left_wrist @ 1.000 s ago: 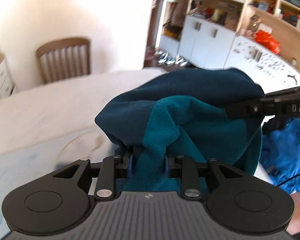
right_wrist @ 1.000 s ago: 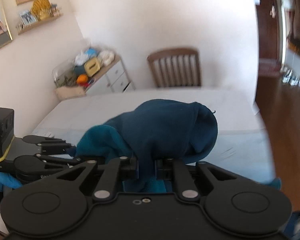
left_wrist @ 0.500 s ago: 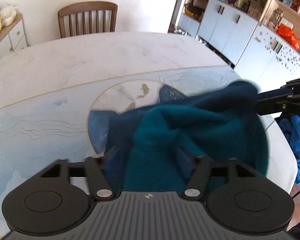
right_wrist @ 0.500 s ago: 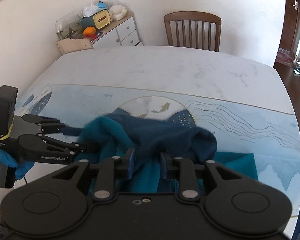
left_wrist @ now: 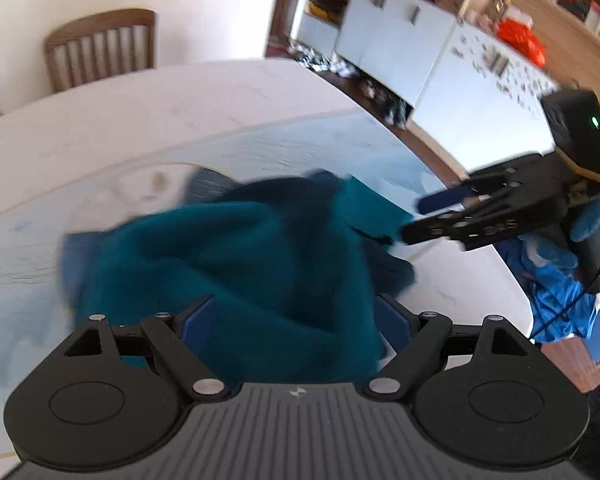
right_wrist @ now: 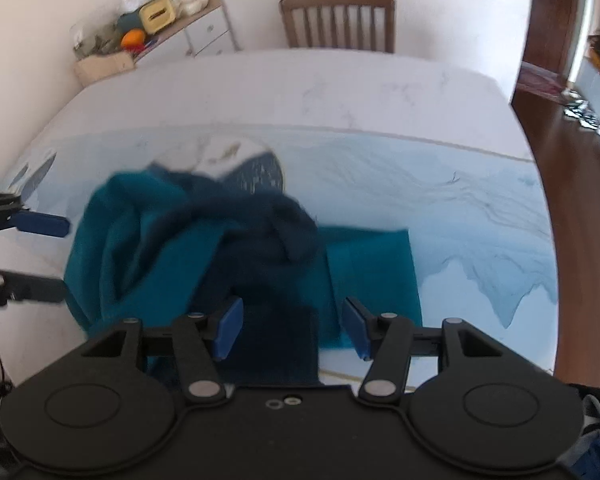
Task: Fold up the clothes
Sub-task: 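Lower the sweater onto the table and open the right gripper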
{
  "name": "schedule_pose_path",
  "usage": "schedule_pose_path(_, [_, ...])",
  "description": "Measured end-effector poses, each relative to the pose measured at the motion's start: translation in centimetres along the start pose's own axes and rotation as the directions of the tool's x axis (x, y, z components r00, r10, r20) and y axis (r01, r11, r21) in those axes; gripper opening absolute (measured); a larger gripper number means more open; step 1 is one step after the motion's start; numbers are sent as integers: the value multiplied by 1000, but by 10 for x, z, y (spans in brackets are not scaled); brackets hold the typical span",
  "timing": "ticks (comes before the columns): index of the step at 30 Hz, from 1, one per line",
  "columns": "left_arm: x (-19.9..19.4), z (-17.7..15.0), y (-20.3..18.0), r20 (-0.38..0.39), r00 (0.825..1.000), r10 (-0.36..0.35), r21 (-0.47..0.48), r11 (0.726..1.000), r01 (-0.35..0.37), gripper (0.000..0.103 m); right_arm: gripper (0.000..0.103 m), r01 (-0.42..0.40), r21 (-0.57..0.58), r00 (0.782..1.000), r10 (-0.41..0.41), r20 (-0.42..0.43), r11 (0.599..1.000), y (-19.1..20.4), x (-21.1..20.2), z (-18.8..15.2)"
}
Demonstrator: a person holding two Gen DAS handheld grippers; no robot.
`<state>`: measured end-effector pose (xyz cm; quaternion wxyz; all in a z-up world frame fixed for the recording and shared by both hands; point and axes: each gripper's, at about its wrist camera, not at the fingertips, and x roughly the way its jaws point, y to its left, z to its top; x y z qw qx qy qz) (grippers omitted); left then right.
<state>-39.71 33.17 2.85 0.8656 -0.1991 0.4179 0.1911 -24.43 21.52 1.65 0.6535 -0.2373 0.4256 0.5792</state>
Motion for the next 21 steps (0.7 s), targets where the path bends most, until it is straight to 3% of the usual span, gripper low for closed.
schedule_pose_path(6, [46, -2, -33, -88, 991, 100, 28, 995, -98, 84, 103, -62, -32, 997, 61, -42, 998, -22, 17, -9])
schedule_pose_path(8, [52, -3, -30, -99, 985, 141, -11, 990, -143, 77, 103, -73, -43, 996, 71, -53, 996, -28, 21, -8])
schedule_pose_path(10, [52, -5, -23, -111, 981, 158, -72, 983, -166, 27, 103, -91, -49, 994, 88, -60, 995, -34, 25, -7])
schedule_pose_path(12, [47, -6, -17, -111, 980, 168, -120, 976, -181, 11, 103, -108, -51, 992, 105, -65, 993, -39, 29, -5])
schedule_pose_path(17, [17, -8, -8, -39, 965, 260, -200, 944, -262, 6, 103, -138, -36, 989, 135, -67, 990, -46, 44, 3])
schedule_pose_path(21, [-23, -9, 23, 23, 932, 363, -316, 887, -337, 5, 103, -140, -33, 988, 137, -73, 990, -45, 54, 7])
